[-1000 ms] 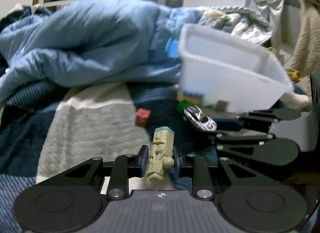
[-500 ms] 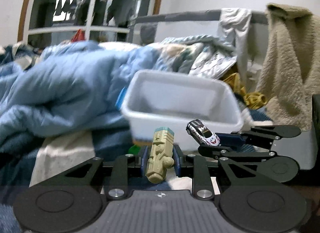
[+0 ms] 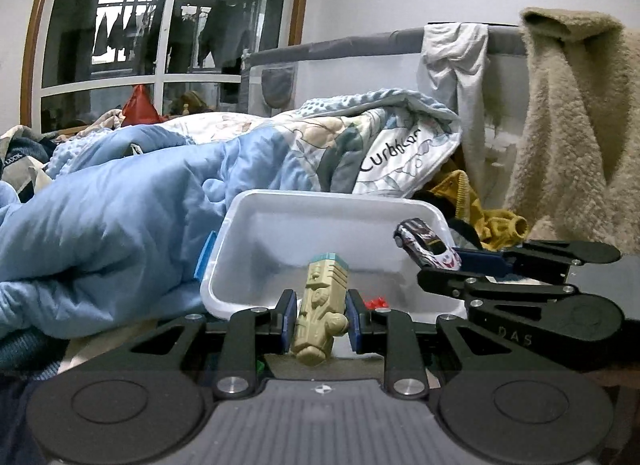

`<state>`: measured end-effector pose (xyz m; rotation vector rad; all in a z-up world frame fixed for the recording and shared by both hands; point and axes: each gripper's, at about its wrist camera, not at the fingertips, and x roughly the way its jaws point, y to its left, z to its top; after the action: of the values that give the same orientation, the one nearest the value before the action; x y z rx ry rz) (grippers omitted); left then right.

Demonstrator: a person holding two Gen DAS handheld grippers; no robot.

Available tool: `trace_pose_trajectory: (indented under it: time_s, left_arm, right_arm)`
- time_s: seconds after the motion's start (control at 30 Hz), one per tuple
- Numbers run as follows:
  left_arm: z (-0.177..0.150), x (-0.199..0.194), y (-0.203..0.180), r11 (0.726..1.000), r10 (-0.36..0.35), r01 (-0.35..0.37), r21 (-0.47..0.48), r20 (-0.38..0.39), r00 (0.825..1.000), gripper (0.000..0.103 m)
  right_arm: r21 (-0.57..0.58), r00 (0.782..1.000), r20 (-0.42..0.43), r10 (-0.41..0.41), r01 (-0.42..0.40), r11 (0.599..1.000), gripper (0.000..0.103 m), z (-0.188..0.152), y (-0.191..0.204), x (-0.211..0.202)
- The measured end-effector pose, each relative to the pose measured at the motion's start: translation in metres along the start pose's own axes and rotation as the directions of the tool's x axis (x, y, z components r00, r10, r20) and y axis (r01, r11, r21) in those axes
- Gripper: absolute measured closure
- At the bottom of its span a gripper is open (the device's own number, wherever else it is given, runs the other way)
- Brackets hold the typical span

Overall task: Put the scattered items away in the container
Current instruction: 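Carry the beige figure and white car into the white bin and release both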

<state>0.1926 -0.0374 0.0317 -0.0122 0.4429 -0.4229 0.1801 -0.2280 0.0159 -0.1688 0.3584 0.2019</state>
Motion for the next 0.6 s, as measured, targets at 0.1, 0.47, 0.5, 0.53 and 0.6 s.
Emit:
trace_pose_trajectory:
  time_s: [0.1,0.47,0.5,0.53,0.6]
  left_arm:
    - [0.007,0.013,0.002,1.000,0.005,-0.005,-0.019,0.002,1.000,0.074]
    - [0.018,0.075,-0.001,0.999,0.021,-0.023,-0.049,-0.049,0.999,0.074]
    - [0.019,0.081,-0.001,0.998,0.025,-0.028,-0.051,-0.054,0.998,0.074]
    - [0.019,0.086,0.000,0.998,0.027,-0.031,-0.062,-0.058,0.998,0.074]
    - [0.019,0.093,0.002,0.995,0.033,-0.039,-0.088,-0.062,0.997,0.074]
  right_arm:
    - [0.029,1.000,-0.019,0.001,-0.001,1.000,0.069,0.000,-0.014,0.012]
    - [0.056,0.997,-0.078,0.017,-0.013,0.998,0.069,-0.010,-0.027,0.040]
    - [0.054,0.997,-0.081,0.018,-0.013,0.998,0.069,-0.010,-0.026,0.043]
    - [0.049,0.996,-0.084,0.014,-0.010,0.999,0.069,-0.010,-0.026,0.045]
    - [0.041,0.996,-0.090,0.008,-0.004,0.999,0.068,-0.011,-0.027,0.049]
